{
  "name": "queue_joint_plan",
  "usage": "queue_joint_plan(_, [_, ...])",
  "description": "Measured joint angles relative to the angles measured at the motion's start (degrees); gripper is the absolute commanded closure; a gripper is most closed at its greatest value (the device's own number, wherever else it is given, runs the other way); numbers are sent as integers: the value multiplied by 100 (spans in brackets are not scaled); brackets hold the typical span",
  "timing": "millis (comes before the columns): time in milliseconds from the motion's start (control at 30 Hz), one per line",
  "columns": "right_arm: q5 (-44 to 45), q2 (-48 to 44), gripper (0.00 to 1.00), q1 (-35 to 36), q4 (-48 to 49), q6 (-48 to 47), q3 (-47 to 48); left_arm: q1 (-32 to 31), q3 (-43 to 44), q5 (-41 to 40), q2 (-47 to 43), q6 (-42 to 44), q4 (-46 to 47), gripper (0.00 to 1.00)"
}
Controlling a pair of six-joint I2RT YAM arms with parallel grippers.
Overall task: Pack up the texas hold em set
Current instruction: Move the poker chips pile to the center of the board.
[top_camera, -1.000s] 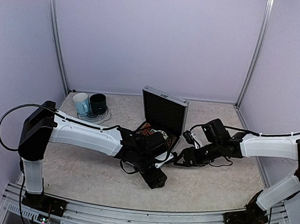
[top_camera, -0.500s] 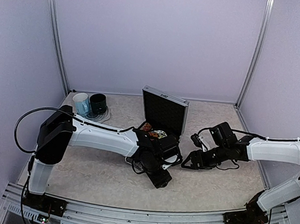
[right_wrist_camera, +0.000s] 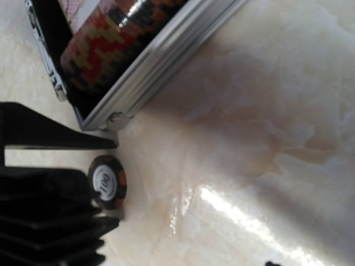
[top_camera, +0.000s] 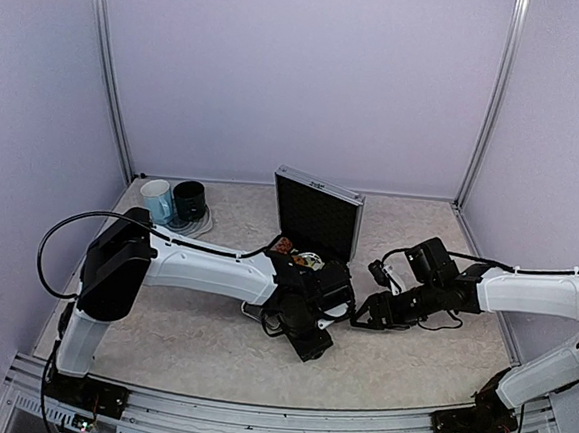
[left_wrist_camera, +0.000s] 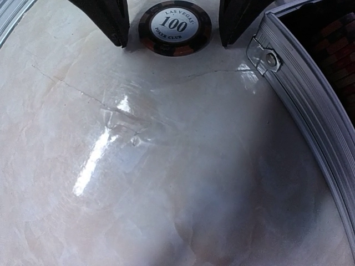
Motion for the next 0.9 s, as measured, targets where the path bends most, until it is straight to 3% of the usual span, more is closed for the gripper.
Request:
queue_joint_plan(333, [-70,0,35,0,11,-17,0,-46,-372,-225,-177,33,269,57])
queue_joint_plan(667, [-142,-4,36,0,83,-15,0,-157,-1294,-256,-765,-9,577,57])
queue_joint_plan(900, [-208,-4,36,0,85,-15,0,-160,-1368,-254,-824,-11,581,57])
